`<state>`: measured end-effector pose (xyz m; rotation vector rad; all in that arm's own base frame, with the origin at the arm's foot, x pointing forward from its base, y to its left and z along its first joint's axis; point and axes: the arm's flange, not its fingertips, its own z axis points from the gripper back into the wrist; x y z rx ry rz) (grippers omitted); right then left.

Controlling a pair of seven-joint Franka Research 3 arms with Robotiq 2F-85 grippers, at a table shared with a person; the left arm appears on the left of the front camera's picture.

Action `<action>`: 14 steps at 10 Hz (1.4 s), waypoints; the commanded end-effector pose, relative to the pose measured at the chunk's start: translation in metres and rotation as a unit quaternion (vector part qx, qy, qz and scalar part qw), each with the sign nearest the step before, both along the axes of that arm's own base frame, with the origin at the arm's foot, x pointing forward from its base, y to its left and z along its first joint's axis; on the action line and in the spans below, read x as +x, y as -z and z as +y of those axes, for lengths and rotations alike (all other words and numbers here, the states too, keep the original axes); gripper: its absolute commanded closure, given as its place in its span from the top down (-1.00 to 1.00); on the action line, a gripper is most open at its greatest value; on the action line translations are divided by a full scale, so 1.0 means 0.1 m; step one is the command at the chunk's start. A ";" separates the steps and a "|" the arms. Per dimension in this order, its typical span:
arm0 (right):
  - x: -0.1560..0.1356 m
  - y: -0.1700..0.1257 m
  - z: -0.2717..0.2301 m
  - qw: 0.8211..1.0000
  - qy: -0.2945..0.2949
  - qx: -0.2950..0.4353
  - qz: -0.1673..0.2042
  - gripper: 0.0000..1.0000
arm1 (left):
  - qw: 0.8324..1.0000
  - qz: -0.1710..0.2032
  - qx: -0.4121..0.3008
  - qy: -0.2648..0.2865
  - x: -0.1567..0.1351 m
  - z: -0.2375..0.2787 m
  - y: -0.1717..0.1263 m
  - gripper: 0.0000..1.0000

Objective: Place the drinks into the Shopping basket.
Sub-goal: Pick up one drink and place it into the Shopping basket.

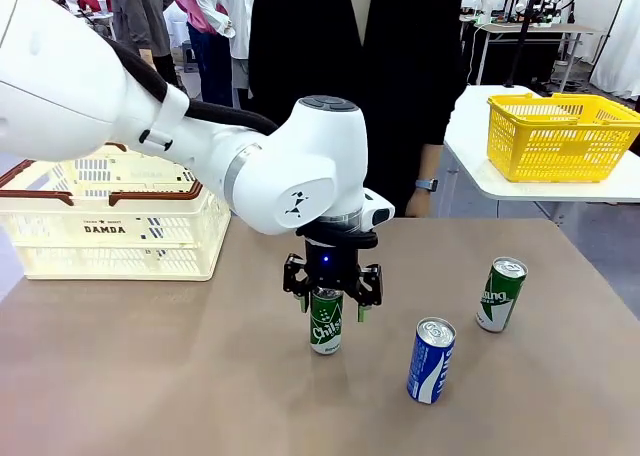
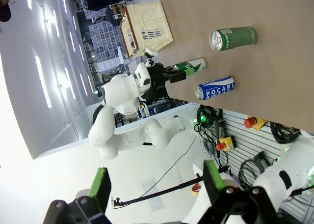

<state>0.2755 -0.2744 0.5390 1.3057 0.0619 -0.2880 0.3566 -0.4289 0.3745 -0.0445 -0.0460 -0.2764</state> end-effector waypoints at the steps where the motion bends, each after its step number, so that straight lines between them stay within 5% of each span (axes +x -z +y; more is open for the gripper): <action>1: 0.00 -0.04 0.01 1.000 0.000 0.003 0.004 1.00 | 1.000 0.009 -0.007 0.009 -0.03 0.10 -0.01 1.00; 2: 0.00 -0.04 0.01 1.000 0.000 0.003 0.004 1.00 | 1.000 0.015 -0.001 0.005 -0.02 0.14 0.01 0.10; 3: 0.00 -0.04 0.01 1.000 0.000 0.003 0.004 1.00 | 1.000 0.021 0.001 0.003 -0.03 0.16 0.02 -1.00; 10: 0.00 -0.04 0.01 1.000 0.000 0.003 0.004 1.00 | 1.000 -0.001 -0.004 0.003 -0.07 0.26 -0.17 -1.00; 12: 0.00 -0.04 0.01 1.000 0.000 0.003 0.004 1.00 | 0.999 -0.024 -0.030 0.025 -0.19 0.46 -0.72 -1.00; 14: 0.00 -0.04 0.01 1.000 0.000 0.003 0.004 1.00 | 0.994 -0.045 -0.071 0.068 -0.55 0.85 -1.63 -1.00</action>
